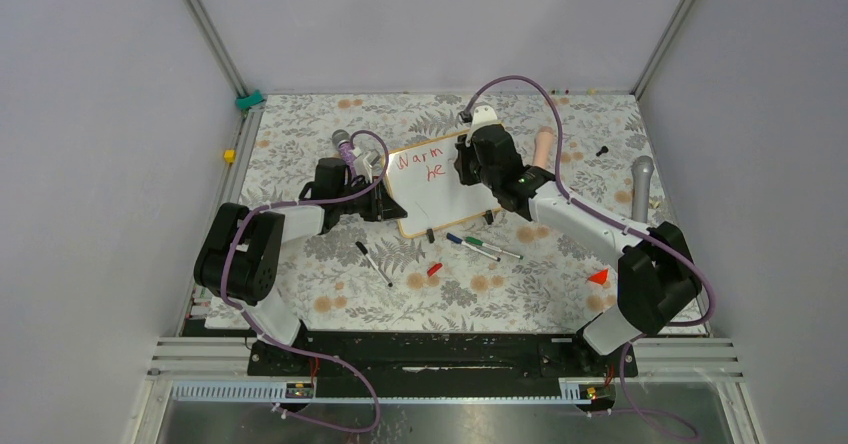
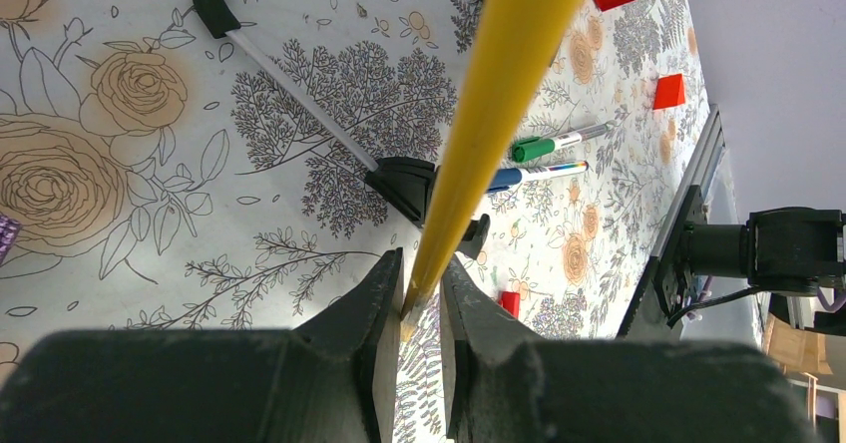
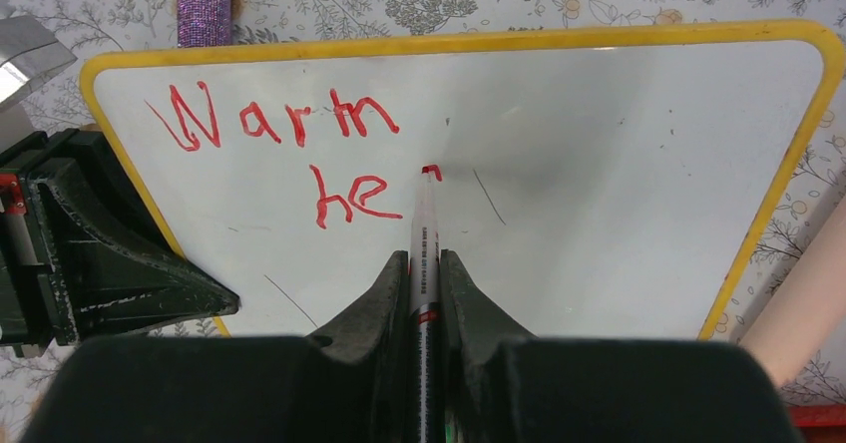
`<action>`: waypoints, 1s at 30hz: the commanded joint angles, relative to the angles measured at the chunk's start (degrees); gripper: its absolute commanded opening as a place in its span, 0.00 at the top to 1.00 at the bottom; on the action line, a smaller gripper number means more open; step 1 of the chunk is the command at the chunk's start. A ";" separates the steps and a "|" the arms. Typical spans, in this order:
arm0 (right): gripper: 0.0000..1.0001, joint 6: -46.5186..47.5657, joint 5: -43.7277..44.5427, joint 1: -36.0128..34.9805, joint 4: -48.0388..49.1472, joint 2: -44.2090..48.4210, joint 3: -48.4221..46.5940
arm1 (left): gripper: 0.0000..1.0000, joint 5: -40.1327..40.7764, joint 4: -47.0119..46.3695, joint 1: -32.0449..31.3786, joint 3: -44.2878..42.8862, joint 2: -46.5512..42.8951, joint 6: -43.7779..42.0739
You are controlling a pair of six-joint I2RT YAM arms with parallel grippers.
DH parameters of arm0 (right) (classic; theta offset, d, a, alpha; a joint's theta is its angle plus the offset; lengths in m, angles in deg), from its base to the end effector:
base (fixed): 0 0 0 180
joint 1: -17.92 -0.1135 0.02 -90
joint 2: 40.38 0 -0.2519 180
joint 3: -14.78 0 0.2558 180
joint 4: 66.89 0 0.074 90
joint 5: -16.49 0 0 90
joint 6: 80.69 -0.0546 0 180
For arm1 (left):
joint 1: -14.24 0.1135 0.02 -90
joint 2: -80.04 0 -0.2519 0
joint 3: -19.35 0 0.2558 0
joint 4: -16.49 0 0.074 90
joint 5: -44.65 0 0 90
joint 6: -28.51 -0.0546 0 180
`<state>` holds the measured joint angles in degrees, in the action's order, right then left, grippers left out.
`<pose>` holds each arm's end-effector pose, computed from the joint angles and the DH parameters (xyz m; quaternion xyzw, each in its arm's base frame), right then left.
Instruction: Write a sentence on the whiteboard
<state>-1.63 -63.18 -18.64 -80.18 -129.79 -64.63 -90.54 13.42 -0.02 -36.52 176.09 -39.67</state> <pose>0.3164 0.2224 0.2705 -0.1362 0.8222 0.1517 0.5315 0.3119 -0.1192 0.1311 0.1162 0.8361 -0.4544 0.2844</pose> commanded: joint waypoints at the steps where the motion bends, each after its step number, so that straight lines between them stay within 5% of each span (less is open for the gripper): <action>1: 1.00 0.27 -2.59 0.46 0.16 -0.44 -1.98 | 1.00 3.70 2.82 -0.37 -0.72 0.05 -1.26; 30: 1.00 0.97 0.88 0.81 -3.21 0.43 -1.45 | 1.00 3.69 2.85 -0.38 -0.72 0.05 -1.26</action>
<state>-1.58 -65.45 -18.57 -82.11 -129.31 -63.45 -90.54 13.42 -0.07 -36.54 176.09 -39.67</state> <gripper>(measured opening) 0.160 0.173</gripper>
